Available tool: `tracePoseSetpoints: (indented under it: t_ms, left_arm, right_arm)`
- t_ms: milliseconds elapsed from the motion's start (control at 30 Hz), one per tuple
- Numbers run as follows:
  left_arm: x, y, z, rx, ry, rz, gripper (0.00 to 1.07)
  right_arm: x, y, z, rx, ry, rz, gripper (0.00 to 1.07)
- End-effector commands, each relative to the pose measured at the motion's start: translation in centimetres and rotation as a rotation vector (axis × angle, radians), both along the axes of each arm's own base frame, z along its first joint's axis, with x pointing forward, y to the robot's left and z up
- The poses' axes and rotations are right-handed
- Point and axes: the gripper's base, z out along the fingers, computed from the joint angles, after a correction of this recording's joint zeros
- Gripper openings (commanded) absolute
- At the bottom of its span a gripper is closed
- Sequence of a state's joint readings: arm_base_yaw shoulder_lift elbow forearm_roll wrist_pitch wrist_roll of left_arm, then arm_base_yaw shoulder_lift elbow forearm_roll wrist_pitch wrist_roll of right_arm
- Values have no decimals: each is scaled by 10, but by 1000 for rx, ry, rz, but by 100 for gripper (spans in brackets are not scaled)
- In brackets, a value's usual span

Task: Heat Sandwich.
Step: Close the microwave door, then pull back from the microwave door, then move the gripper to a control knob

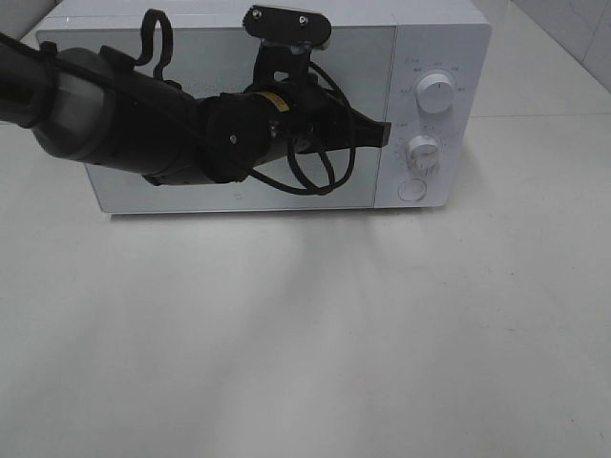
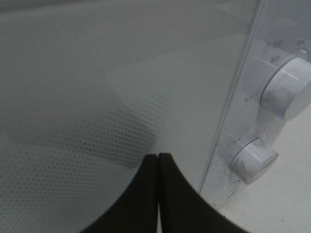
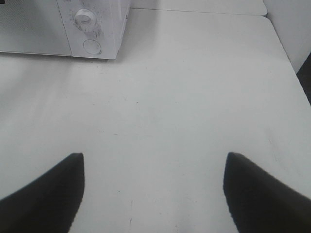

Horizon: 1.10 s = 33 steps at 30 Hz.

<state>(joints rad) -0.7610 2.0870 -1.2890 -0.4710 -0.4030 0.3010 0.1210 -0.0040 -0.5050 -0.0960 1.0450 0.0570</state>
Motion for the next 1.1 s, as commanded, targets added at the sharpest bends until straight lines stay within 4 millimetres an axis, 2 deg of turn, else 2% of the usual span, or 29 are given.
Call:
tracePoseSetpoints:
  t_ms: [33,400,533,700,800,967,1100]
  left_arm:
    - [19,15,14,-86,-86,115,0]
    - [17,12,13,-84,-83,105,0]
    - [9,4,13,-72,-89,77,0]
    - [-3,-9,13,-36,-98,24,0]
    - [-16,-15,15,-32,-89,-6,0]
    - [-29,-10,17,-22,-79,-19,0]
    - [-47,-2,23,-10,-63,-40,0]
  right_arm:
    - [-4,-1,0,-4,-32,-4,76]
    - [-4,-1,0,-4,-32,-4,76]
    - [-4,-1,0,-4,-32,-4,76]
    - [-4,-1,0,-4,-32,-4,76]
    - [-4,-1,0,-4,-32,-4,76]
    - [-4,-1,0,-4,-32,-4,76]
    - [-4,-1,0,-4,-32,-4,76]
